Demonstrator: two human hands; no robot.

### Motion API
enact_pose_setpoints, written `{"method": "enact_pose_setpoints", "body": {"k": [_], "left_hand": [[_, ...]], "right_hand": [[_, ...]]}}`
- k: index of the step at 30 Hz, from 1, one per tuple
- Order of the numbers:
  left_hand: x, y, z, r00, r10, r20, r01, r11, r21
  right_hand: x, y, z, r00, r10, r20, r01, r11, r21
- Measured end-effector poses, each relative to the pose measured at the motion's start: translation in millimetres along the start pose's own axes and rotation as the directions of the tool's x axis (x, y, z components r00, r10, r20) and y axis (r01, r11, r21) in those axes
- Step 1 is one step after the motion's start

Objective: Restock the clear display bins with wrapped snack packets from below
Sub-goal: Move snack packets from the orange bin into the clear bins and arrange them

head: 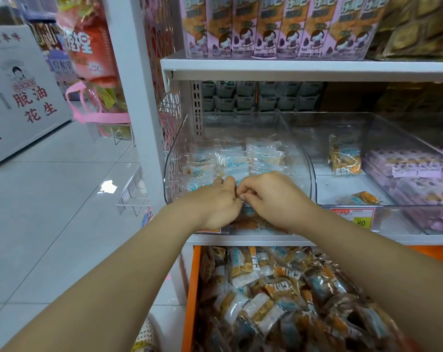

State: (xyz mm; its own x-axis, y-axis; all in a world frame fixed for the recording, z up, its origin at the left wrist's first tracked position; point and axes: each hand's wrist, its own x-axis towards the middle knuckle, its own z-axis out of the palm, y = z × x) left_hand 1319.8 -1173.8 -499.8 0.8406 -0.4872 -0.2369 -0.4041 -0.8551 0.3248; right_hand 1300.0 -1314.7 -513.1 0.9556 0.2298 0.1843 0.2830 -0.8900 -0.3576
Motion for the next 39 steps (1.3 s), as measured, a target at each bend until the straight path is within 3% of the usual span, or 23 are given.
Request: {"method": "enact_pose_setpoints", "body": {"k": [6, 10, 12, 15, 20, 24, 28, 33, 35, 37, 39], "left_hand": [[2, -3, 3, 1.0, 0.022, 0.007, -0.022, 0.999, 0.041], [-1, -14, 7, 0.987, 0.098, -0.129, -0.103, 0.994, -0.035], [-4, -21, 8, 0.967, 0.135, -0.215, -0.154, 0.985, -0.075], [-8, -27, 8, 0.949, 0.163, -0.27, -0.19, 0.979, -0.078], [-5, -28, 9, 0.956, 0.209, -0.207, -0.2, 0.978, 0.062], [-1, -34, 8, 0.969, 0.184, -0.163, -0.159, 0.975, 0.155], [-3, -30, 11, 0.976, 0.149, -0.162, -0.093, 0.946, 0.311], [-11, -22, 13, 0.967, 0.175, -0.187, -0.096, 0.923, 0.372], [-14, -18, 14, 0.965, 0.176, -0.197, -0.089, 0.919, 0.385], [-16, -17, 12, 0.961, 0.173, -0.214, -0.078, 0.917, 0.39], [-17, -18, 7, 0.947, 0.183, -0.264, -0.07, 0.92, 0.387]], "right_hand": [[-2, -3, 3, 0.998, -0.008, 0.066, 0.012, 0.997, -0.075], [-6, -2, -10, 0.988, -0.016, 0.152, 0.016, 1.0, 0.003], [-14, 3, -18, 0.996, 0.012, 0.089, -0.017, 0.998, 0.059], [-23, 11, -24, 0.997, 0.072, 0.026, -0.072, 0.997, 0.005], [-18, 6, -17, 0.987, 0.1, 0.128, -0.114, 0.987, 0.111], [-16, 3, -7, 0.99, 0.081, 0.117, -0.104, 0.973, 0.205], [-14, 1, -2, 0.99, 0.049, 0.129, -0.068, 0.986, 0.152], [-18, 8, -9, 0.97, 0.065, 0.235, -0.064, 0.998, -0.012], [-21, 7, -15, 0.964, 0.052, 0.262, -0.053, 0.999, -0.002], [-21, 9, -29, 0.982, 0.06, 0.18, -0.07, 0.996, 0.051], [-20, 15, -44, 0.996, 0.079, 0.028, -0.078, 0.996, -0.038]]}}
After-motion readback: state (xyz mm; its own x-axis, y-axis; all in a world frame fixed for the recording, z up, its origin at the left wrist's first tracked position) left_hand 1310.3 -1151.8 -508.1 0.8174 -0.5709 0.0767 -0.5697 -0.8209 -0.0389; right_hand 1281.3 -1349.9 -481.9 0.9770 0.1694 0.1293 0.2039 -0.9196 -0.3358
